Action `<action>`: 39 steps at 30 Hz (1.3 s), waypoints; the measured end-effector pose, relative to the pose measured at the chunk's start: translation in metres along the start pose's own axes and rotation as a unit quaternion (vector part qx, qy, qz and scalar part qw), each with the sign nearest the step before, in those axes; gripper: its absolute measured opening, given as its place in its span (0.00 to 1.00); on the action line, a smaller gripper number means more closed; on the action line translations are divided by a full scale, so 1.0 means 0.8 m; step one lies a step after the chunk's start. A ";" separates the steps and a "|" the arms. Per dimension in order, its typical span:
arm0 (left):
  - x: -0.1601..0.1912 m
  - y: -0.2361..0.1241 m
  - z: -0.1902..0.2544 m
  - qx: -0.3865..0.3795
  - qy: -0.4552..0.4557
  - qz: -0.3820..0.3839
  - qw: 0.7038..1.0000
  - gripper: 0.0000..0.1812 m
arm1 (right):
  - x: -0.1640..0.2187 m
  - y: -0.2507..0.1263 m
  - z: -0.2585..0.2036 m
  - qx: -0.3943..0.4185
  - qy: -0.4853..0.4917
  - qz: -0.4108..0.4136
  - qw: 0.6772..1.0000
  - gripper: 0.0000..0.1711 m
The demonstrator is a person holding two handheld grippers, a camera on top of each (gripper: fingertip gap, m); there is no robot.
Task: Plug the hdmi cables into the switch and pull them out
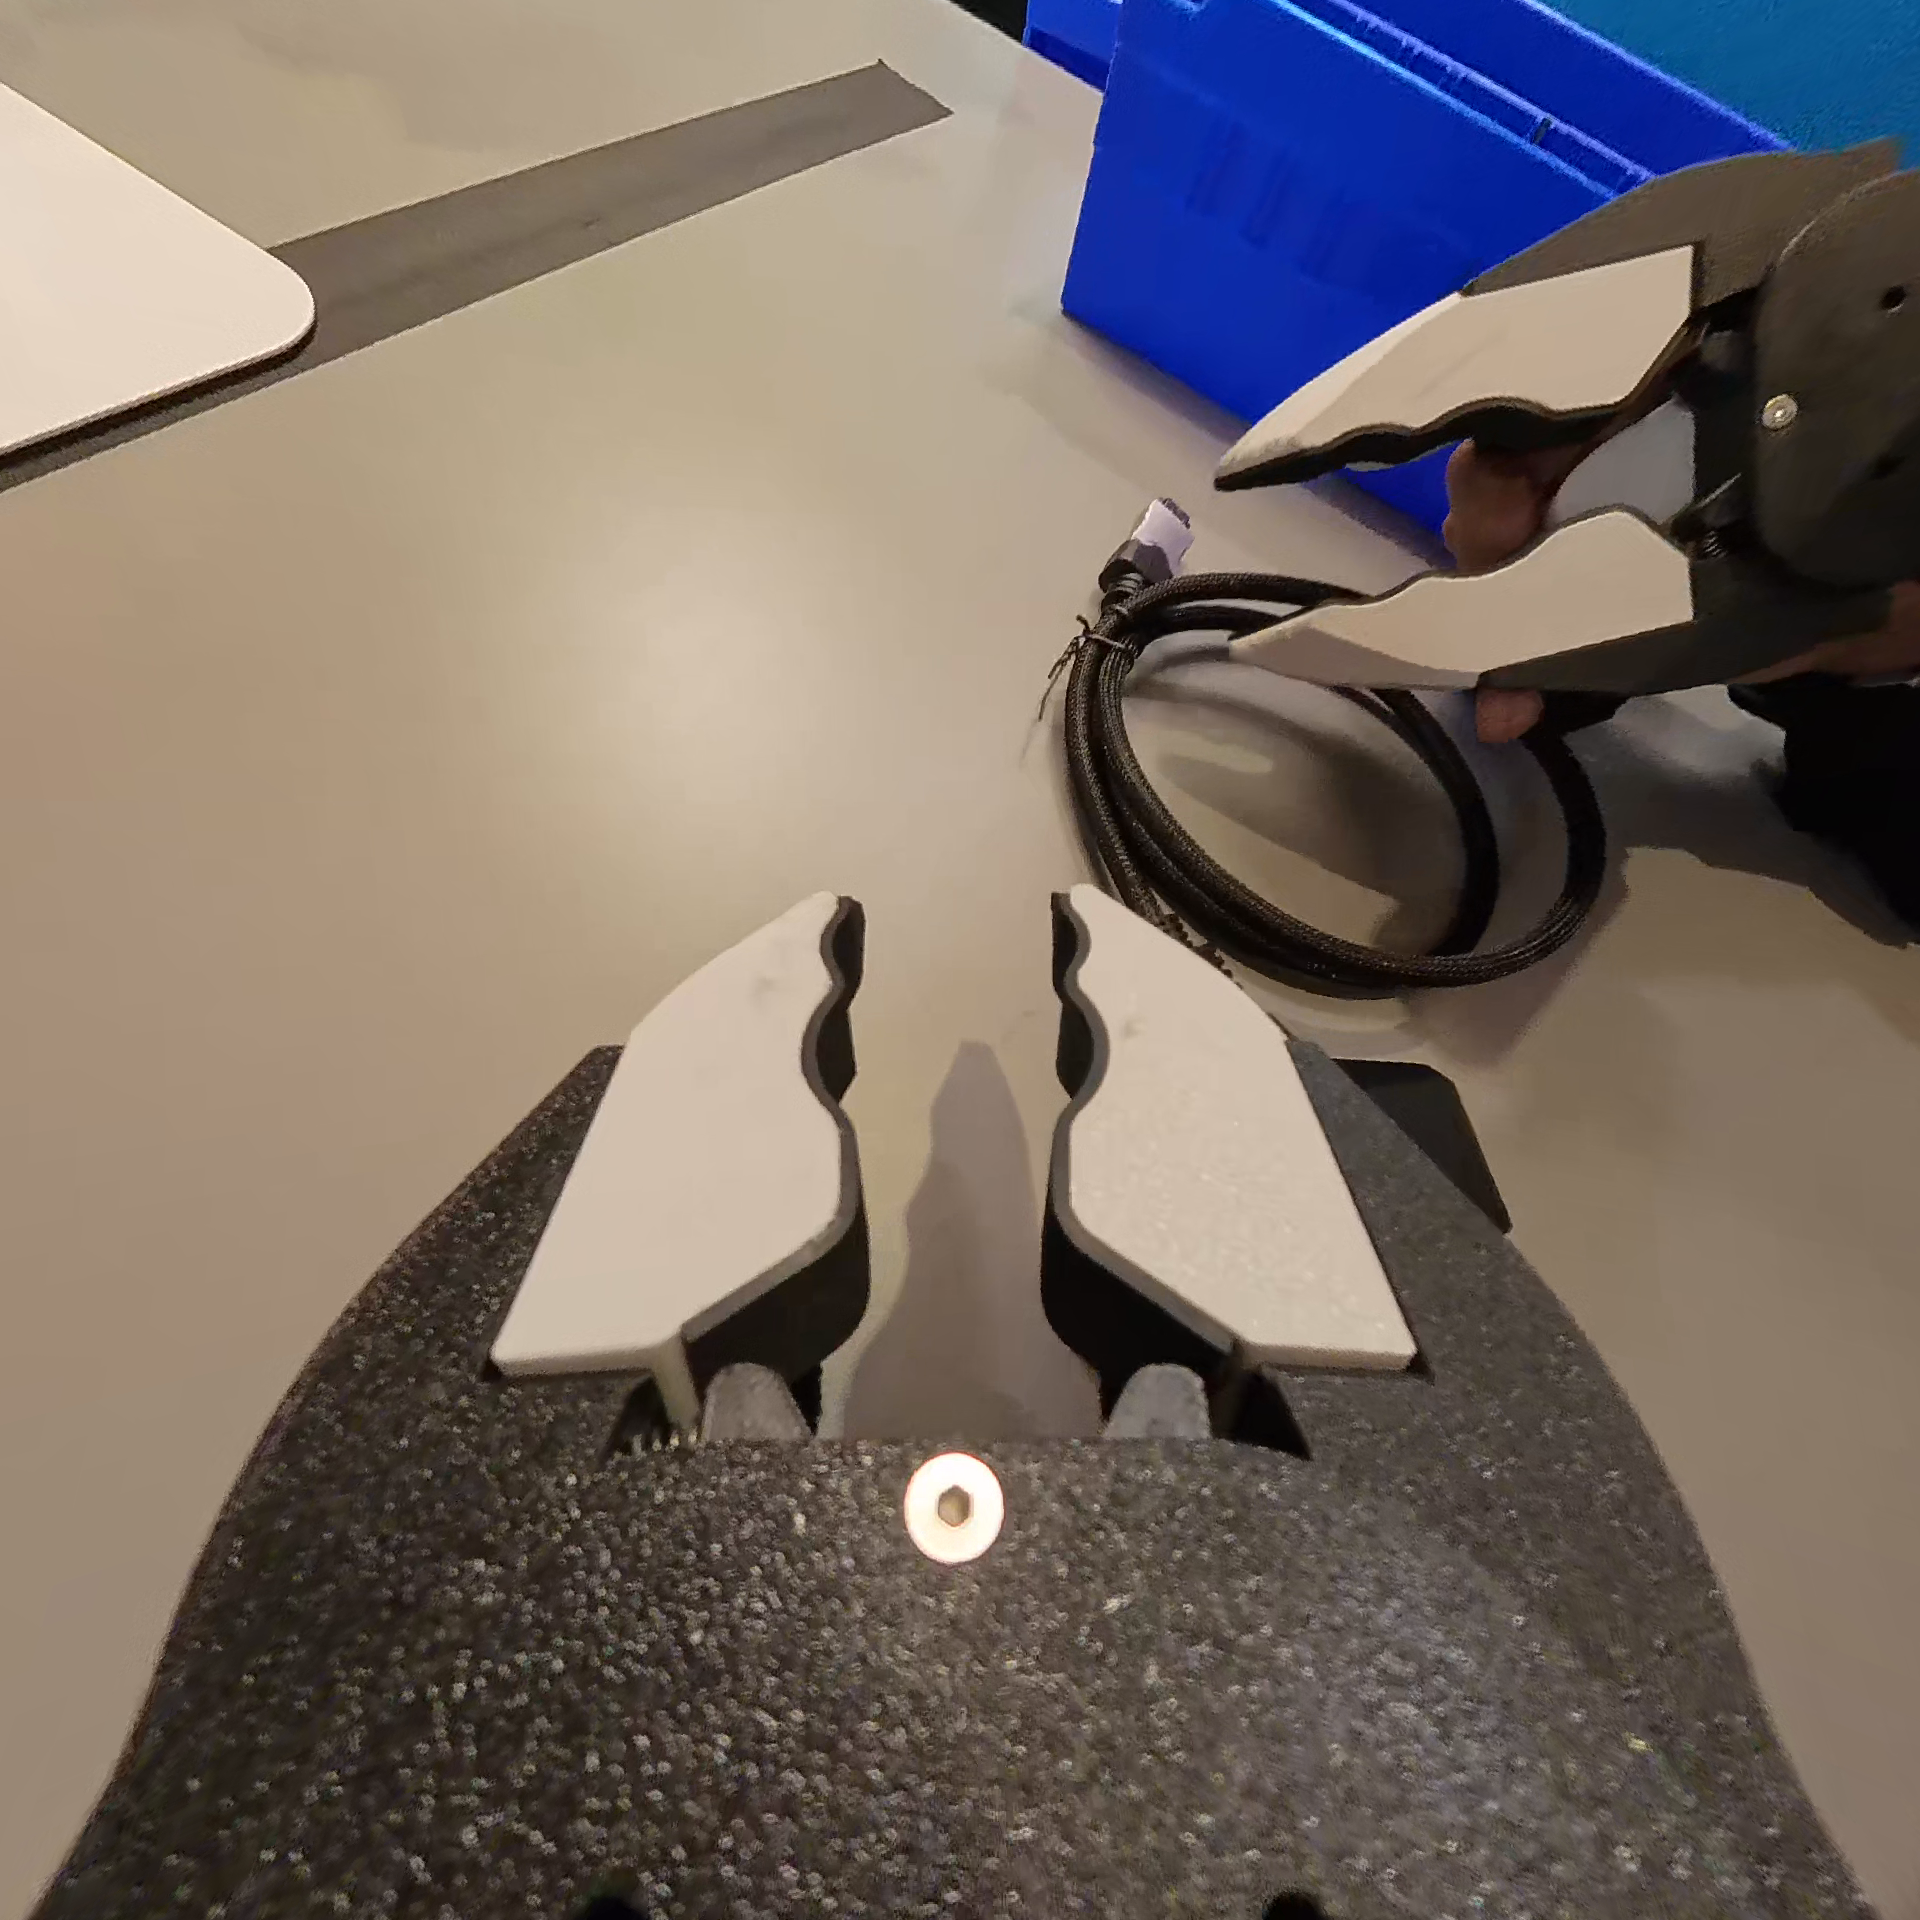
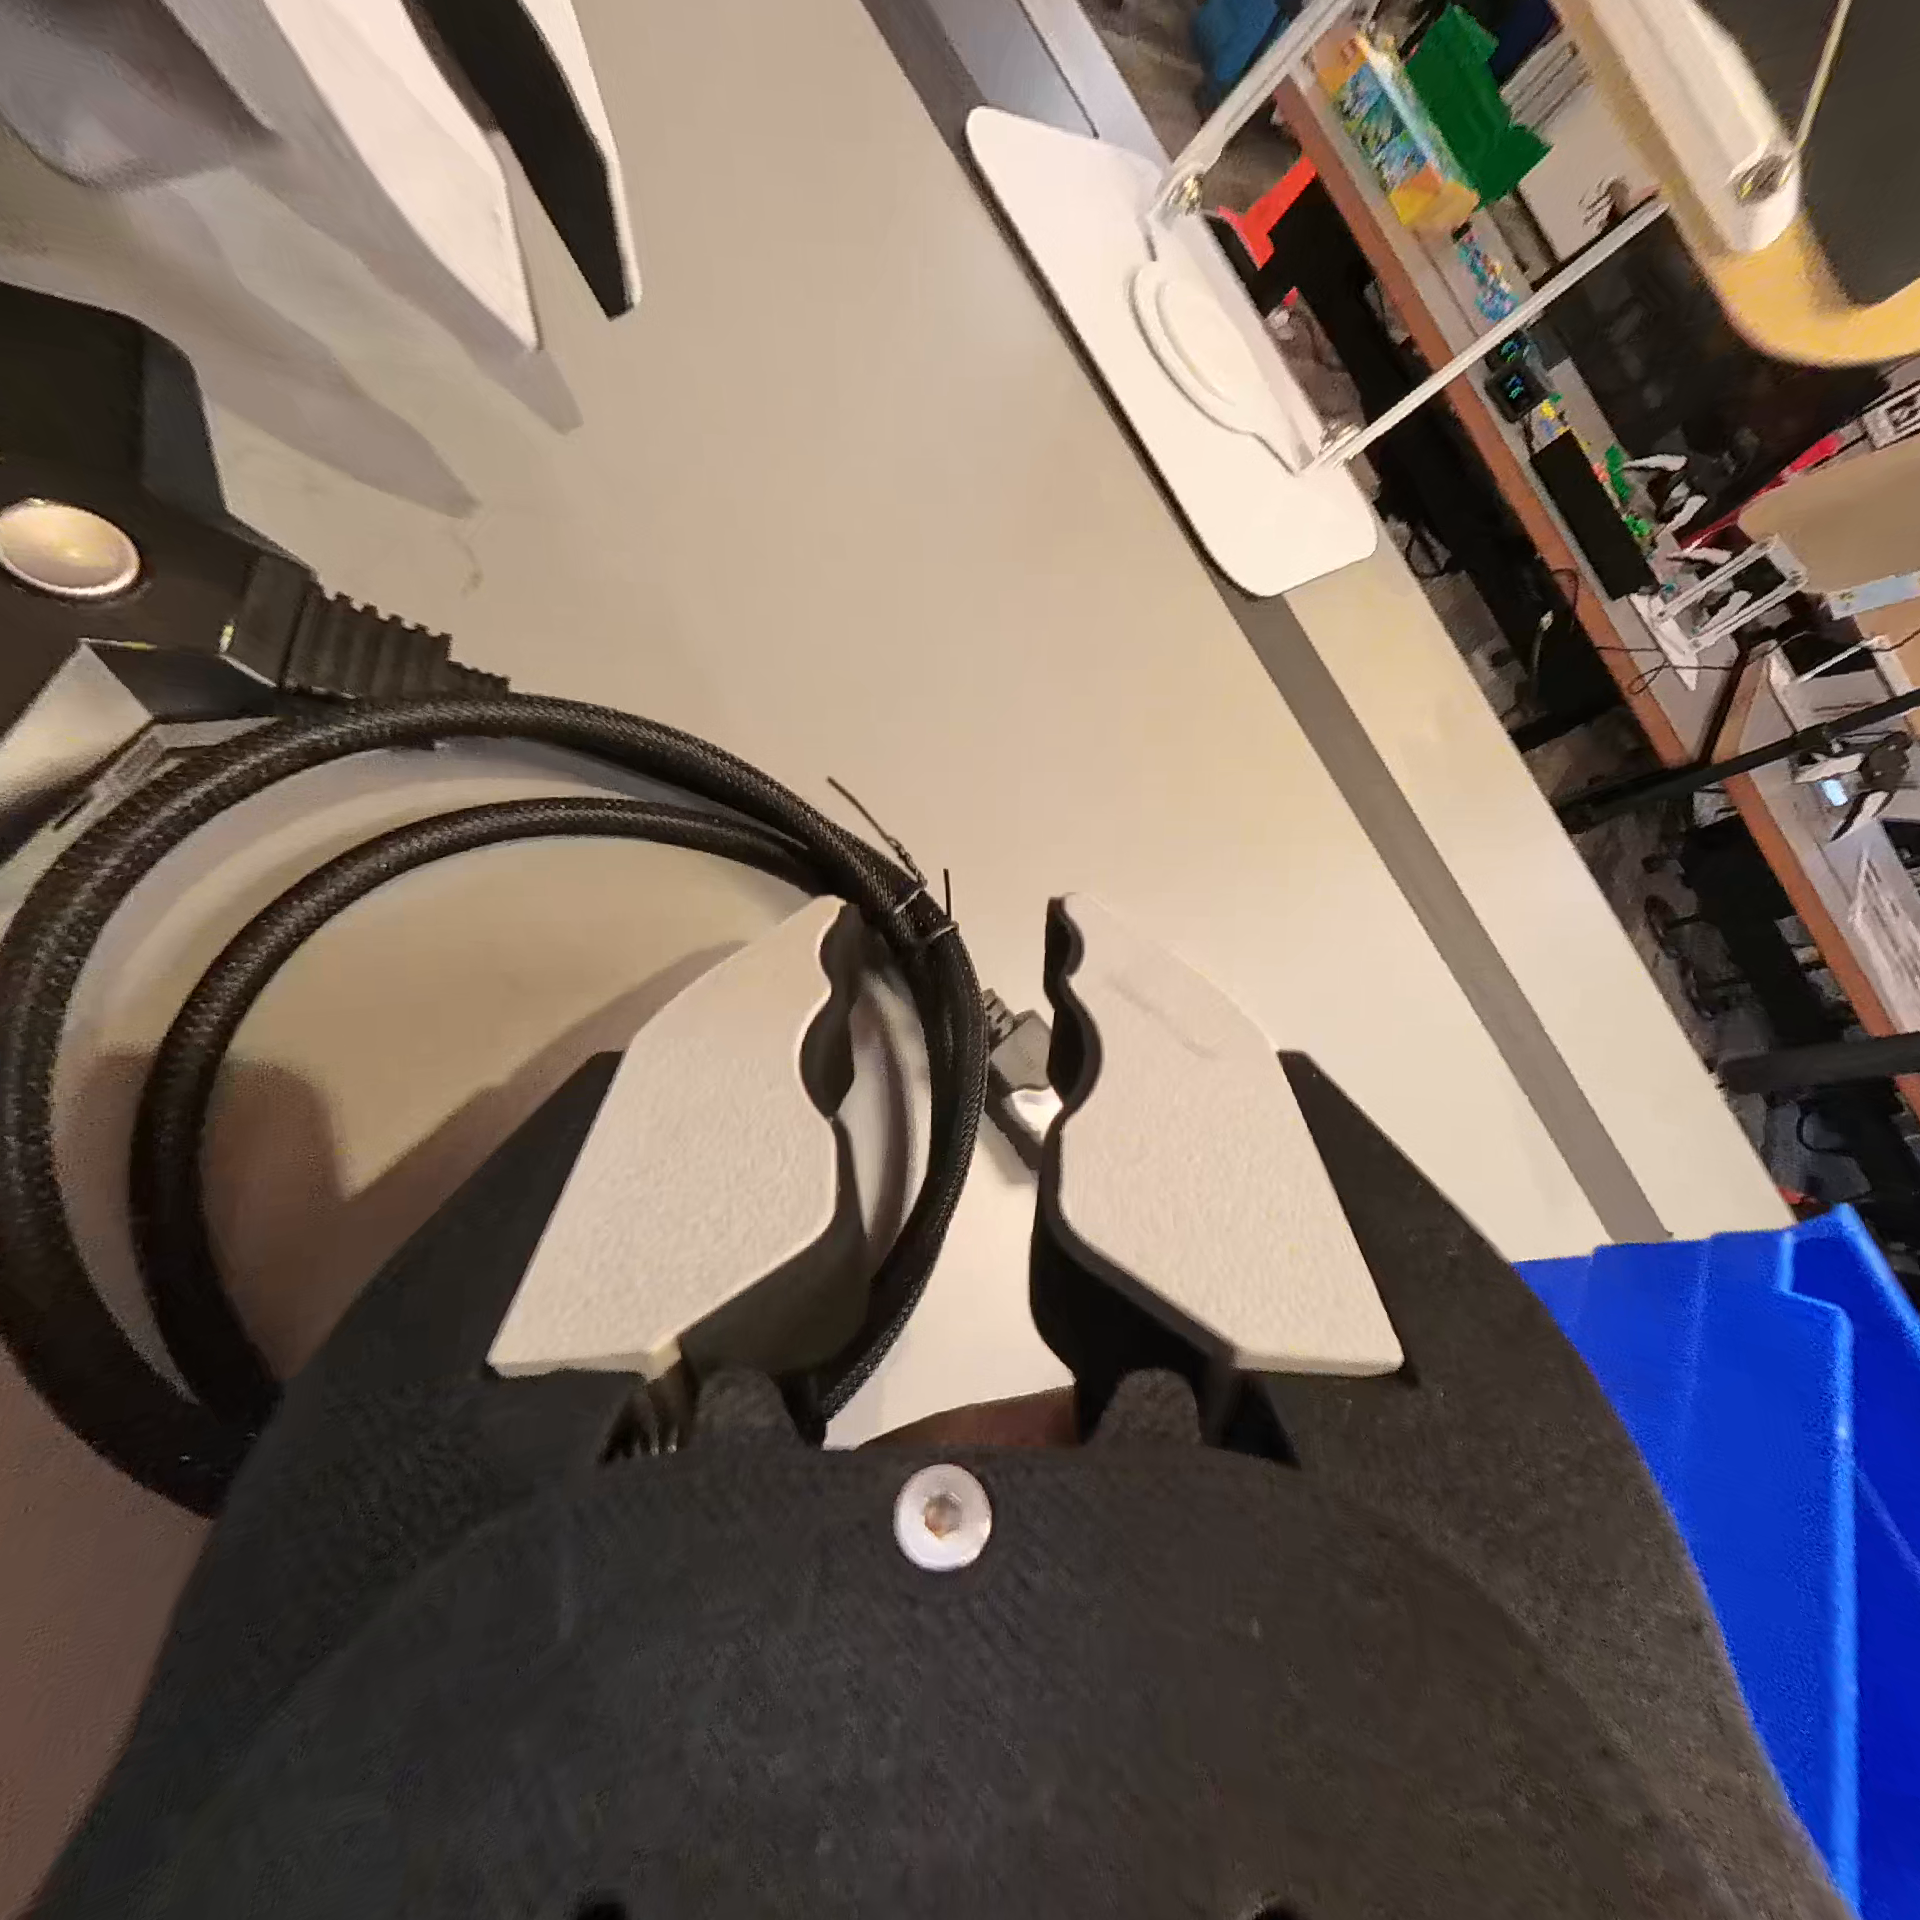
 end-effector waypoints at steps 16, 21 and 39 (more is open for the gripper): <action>0.026 -0.022 0.009 -0.036 0.016 -0.028 0.999 0.23 | 0.022 0.012 0.002 -0.006 0.055 -0.031 0.998 0.18; 0.043 -0.072 0.020 -0.059 -0.010 0.007 0.998 0.26 | 0.021 0.010 0.000 -0.008 0.065 -0.022 0.998 0.18; 0.108 -0.490 -0.089 -0.418 -0.108 -0.122 0.894 0.26 | 0.017 0.003 -0.008 -0.019 0.064 -0.008 0.998 0.18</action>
Point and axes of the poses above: each gripper's, where its closed fingertips meet, y out along the fingers, x out of its underside, z = x × y across the jaws, the point moved 4 cm from there along -y, back along the fingers, and after that the axes turned 3 degrees about -y, right-handed, at the moved point
